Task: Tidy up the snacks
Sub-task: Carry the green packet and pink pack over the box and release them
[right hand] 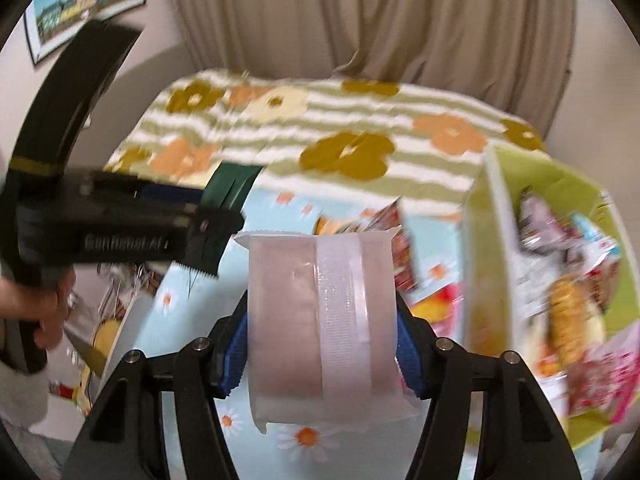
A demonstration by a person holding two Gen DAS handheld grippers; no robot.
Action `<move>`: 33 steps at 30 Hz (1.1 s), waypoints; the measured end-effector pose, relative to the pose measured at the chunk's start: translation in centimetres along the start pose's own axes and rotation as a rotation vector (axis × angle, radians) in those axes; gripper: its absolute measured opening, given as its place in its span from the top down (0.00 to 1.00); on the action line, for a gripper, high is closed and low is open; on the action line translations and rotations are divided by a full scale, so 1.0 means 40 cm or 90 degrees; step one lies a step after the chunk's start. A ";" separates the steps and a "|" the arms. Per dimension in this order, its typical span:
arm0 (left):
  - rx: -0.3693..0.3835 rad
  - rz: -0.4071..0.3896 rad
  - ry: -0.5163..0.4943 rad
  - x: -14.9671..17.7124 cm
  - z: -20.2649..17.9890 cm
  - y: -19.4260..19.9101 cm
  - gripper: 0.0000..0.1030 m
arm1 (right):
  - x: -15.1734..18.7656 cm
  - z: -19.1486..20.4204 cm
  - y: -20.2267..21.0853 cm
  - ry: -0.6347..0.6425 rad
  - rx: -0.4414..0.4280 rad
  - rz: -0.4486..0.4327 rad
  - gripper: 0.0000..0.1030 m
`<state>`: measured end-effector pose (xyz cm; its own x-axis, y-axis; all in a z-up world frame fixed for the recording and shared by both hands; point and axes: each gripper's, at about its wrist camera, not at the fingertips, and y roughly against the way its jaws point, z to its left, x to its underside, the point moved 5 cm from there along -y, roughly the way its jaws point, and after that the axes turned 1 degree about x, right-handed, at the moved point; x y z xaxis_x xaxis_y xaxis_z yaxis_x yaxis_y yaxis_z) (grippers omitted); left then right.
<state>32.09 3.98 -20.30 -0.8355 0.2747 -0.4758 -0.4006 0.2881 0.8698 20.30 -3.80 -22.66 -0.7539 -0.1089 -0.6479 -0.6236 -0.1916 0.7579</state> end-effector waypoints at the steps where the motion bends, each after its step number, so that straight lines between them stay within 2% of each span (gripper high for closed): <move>1: 0.001 -0.006 -0.004 -0.013 -0.019 0.010 0.56 | -0.013 -0.021 0.021 -0.007 -0.002 -0.009 0.43; 8: 0.024 -0.052 -0.001 -0.097 -0.211 0.055 0.56 | -0.064 -0.207 0.160 -0.023 0.000 -0.052 0.43; 14: 0.048 -0.065 0.022 -0.142 -0.406 0.015 0.56 | -0.070 -0.401 0.237 -0.011 0.013 -0.069 0.43; 21: 0.071 -0.034 0.036 -0.165 -0.595 -0.087 0.56 | -0.062 -0.605 0.256 -0.037 0.014 -0.065 0.43; 30: 0.085 0.015 0.020 -0.167 -0.721 -0.181 0.55 | -0.011 -0.738 0.235 -0.084 0.008 -0.039 0.43; 31: 0.082 0.021 0.015 -0.167 -0.727 -0.185 0.52 | -0.006 -0.745 0.232 -0.088 0.007 -0.036 0.44; 32: 0.075 0.027 0.010 -0.165 -0.730 -0.192 0.34 | -0.002 -0.750 0.229 -0.092 0.005 -0.034 0.43; 33: 0.062 0.032 0.006 -0.162 -0.731 -0.198 0.20 | 0.002 -0.753 0.227 -0.093 0.003 -0.033 0.44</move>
<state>29.68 -26.89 -20.29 -0.8576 0.2826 -0.4297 -0.3198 0.3613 0.8759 20.78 -34.92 -18.14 -0.7425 0.0447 -0.6683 -0.6633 -0.1885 0.7243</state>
